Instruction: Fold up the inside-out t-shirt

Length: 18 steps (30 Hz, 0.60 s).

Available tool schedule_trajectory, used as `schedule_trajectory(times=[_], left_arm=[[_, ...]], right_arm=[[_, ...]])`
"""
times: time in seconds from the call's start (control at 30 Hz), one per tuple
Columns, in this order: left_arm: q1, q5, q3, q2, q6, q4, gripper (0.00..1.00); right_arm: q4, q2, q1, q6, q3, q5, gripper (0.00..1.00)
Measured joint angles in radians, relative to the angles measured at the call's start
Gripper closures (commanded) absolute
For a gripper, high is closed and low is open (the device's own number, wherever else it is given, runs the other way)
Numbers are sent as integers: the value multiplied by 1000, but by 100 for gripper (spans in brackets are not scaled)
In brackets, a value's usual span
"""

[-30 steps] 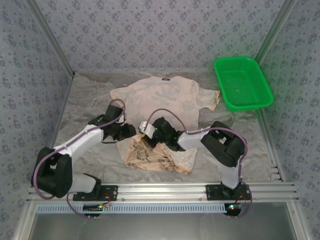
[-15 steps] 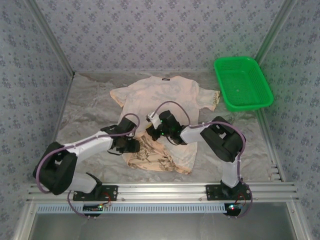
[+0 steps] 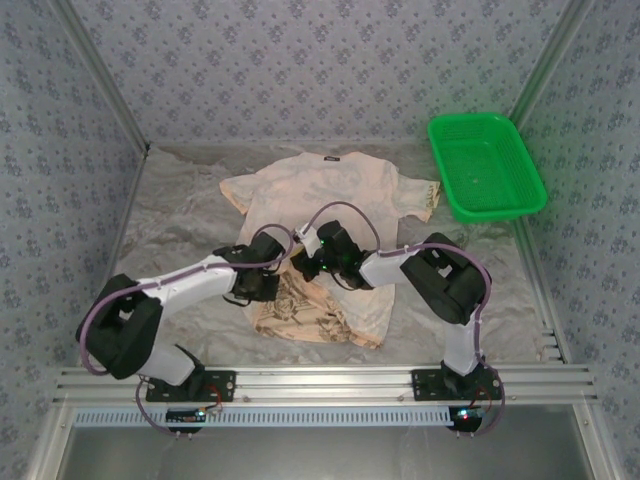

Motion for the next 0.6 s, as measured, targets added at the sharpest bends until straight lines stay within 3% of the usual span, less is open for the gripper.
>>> schedule_trajectory(times=[0.03, 0.07, 0.1, 0.17, 0.43, 0.6], left_arm=[[0, -6, 0, -19, 1, -3, 97], [0, -10, 0, -35, 5, -4, 82], [0, -11, 0, -45, 8, -5, 74], [0, -13, -1, -50, 6, -8, 67], [-60, -10, -43, -50, -66, -73, 57], [-117, -46, -62, -50, -130, -144, 66]], right_arm=[[0, 0, -1, 0, 0, 0, 100], [0, 0, -1, 0, 0, 0, 100], [0, 0, -1, 0, 0, 0, 100], [2, 0, -3, 1, 0, 0, 100], [3, 0, -6, 9, 0, -2, 100], [3, 0, -10, 15, -1, -7, 100]])
